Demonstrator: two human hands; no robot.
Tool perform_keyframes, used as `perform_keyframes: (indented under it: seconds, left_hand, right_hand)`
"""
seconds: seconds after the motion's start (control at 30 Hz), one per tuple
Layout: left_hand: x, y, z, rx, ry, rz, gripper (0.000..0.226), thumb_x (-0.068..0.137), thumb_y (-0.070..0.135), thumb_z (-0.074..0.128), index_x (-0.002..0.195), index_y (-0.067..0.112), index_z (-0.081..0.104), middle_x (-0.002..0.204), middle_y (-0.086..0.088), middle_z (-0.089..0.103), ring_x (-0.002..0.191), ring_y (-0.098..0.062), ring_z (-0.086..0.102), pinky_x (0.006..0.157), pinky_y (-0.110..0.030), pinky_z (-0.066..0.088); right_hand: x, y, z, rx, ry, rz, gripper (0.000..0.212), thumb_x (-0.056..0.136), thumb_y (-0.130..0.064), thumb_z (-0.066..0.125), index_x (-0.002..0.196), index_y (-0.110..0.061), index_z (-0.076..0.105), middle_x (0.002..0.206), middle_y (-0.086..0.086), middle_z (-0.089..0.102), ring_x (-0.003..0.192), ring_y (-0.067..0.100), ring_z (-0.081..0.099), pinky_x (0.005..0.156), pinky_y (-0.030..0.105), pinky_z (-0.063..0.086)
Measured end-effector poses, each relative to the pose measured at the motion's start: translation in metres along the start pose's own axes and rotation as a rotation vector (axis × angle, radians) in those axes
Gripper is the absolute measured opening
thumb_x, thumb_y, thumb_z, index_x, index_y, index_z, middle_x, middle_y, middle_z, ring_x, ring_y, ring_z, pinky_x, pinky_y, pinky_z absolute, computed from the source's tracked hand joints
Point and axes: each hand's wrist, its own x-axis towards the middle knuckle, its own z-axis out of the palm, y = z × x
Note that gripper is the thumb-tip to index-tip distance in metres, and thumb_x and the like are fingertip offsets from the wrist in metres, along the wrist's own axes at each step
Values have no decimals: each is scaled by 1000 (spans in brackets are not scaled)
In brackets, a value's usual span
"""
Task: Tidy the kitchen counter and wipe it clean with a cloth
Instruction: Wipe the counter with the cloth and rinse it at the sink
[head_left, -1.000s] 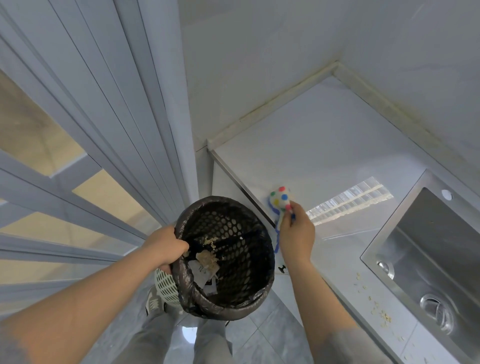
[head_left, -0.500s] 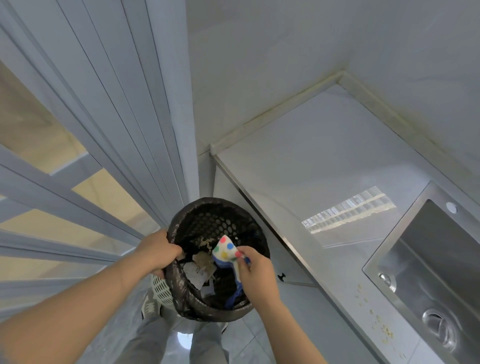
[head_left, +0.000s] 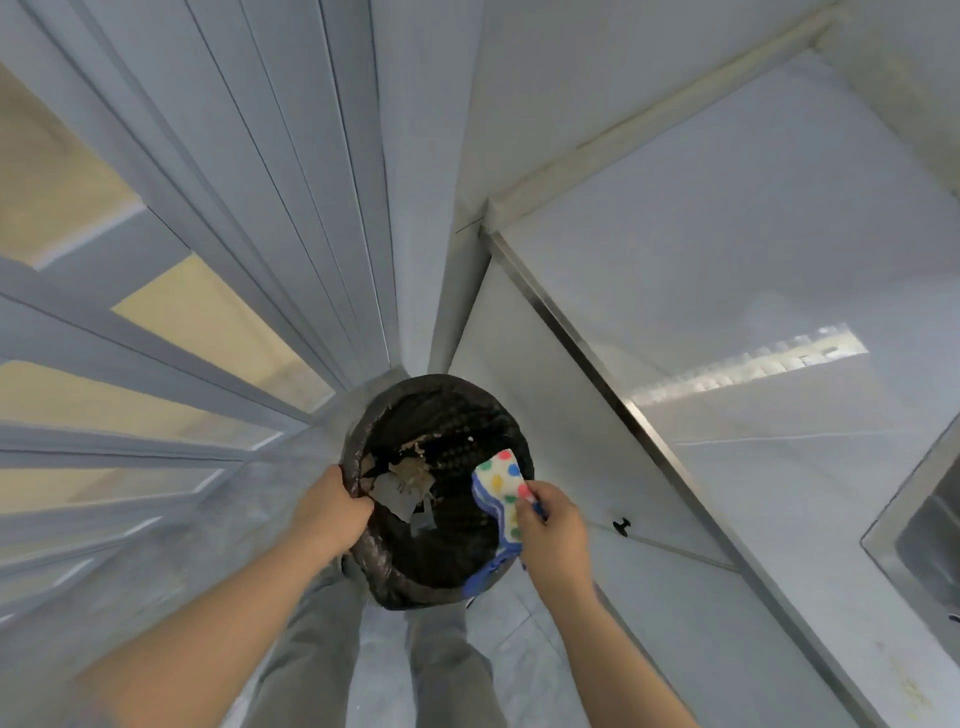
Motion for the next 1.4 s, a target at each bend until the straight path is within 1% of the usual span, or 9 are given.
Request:
perform_keyframes:
  seconds: [0.13,0.3,0.43,0.63,0.83,0.93,1.13,1.23,1.4]
  left_hand:
    - [57,-43,29,9,11,-9,16,88,14,56,100,13,47,86,-4,54,80,-21,51,58,-28,36]
    - [129,-84,63,8,2,-22,14,89,16,55,99,14,45,92,-4,53,84,-22,50,67,-30,37]
    - [182,-108,93,-5,9,-8,14,89,16,56,97,13,45,88,-4,52,83,-23,50,65,-31,39]
    - [249,-131,141,-23,13,0,15,89,12,56,97,14,43,79,-2,52,77,-23,50,64,-30,40]
    - [288,-143,166,-83,-61,-19,15,90,13,57,99,15,45,80,-2,57,74,-23,60,64,-35,51]
    - [298,-142,173,-90,-85,-62,19,91,20,59,102,14,45,89,-5,58,82,-28,59,78,-42,54]
    - [277,-122,150,34,-56,-110,56,83,46,66,117,3,53,109,-12,61,88,-26,58,70,-34,47]
    - [245,-98,122,103,-48,3,49,86,40,63,114,2,50,112,-10,56,97,-26,56,70,-30,41]
    - [168,-50,66,76,-72,160,25,92,29,56,106,9,54,99,0,56,84,-12,49,55,-16,32]
  right_hand:
    - [37,28,47,-33,8,67,23,99,-26,47,110,-16,63,93,-1,63,77,15,57,68,33,52]
    - [88,60,102,-138,15,26,24,99,-24,45,108,-11,64,89,-1,60,79,14,54,70,25,42]
    - [127,88,140,-131,44,27,22,98,-22,48,109,-9,63,90,-3,58,78,11,53,55,7,35]
    - [178,137,187,-92,57,72,23,99,-24,48,111,-13,63,98,2,65,90,18,62,70,22,45]
    - [210,166,205,-89,92,74,23,100,-24,45,111,-13,62,99,3,65,84,14,59,51,6,38]
    - [214,169,205,-73,98,74,22,100,-22,46,110,-12,62,98,4,65,84,15,60,51,7,40]
    - [199,140,190,-92,103,82,23,100,-22,46,111,-12,63,98,2,66,86,14,60,56,8,38]
    - [174,109,177,-61,87,94,23,99,-22,46,112,-12,63,98,0,65,86,13,61,56,9,39]
    - [111,51,139,10,124,71,20,99,-20,46,103,-12,63,83,-5,60,72,8,54,55,9,36]
